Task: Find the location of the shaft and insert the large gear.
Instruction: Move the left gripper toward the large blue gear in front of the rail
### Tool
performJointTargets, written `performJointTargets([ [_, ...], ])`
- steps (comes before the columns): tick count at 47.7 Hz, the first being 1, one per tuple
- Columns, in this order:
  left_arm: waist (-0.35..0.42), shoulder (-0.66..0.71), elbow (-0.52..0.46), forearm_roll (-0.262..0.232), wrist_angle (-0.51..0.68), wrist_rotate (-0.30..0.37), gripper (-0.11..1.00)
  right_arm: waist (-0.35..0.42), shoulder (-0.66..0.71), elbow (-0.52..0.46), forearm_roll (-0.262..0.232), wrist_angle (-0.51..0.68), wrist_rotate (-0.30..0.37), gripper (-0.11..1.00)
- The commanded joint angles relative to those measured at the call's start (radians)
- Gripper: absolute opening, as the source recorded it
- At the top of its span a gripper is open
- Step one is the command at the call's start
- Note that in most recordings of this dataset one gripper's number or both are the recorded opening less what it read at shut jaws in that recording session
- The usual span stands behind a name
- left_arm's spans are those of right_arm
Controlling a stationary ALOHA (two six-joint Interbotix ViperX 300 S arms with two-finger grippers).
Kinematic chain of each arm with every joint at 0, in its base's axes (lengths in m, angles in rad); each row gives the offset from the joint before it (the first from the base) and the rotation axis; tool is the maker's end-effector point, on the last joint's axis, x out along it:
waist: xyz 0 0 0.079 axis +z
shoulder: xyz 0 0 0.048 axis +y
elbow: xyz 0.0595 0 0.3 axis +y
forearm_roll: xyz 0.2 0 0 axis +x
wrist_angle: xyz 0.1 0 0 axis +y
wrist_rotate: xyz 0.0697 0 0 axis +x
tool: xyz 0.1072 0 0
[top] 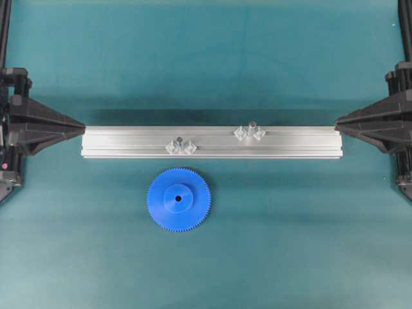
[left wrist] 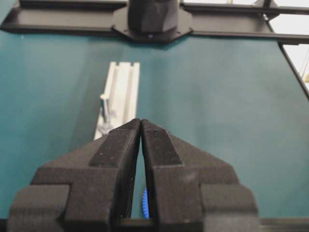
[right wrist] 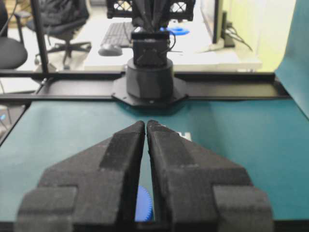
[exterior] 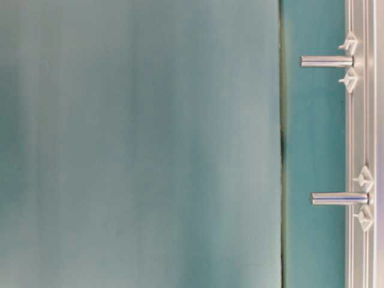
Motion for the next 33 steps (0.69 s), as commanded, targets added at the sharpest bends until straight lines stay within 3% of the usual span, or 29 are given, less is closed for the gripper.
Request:
performJointTargets([
  [1,-0.005,0.04,0.015,0.014,-0.002,-0.015,0.11,-0.006,0.017,-0.003,0.003,0.003,-0.006,0.16],
  [5,-0.005,0.071,0.008,0.014,-0.002,-0.028,0.14,-0.009,0.018,0.009,0.029,0.074,0.009,0.2],
  [10,-0.006,0.123,-0.015,0.012,-0.002,-0.031,0.01,-0.009,0.014,0.02,0.037,0.156,0.048,0.11],
  [17,-0.026,0.196,-0.054,0.012,0.032,-0.031,0.0,-0.009,0.002,0.02,0.035,0.215,0.087,0.07],
  [33,-0.095,0.419,-0.192,0.012,0.189,-0.044,0.0,-0.009,0.011,-0.014,0.035,0.411,0.092,0.07],
])
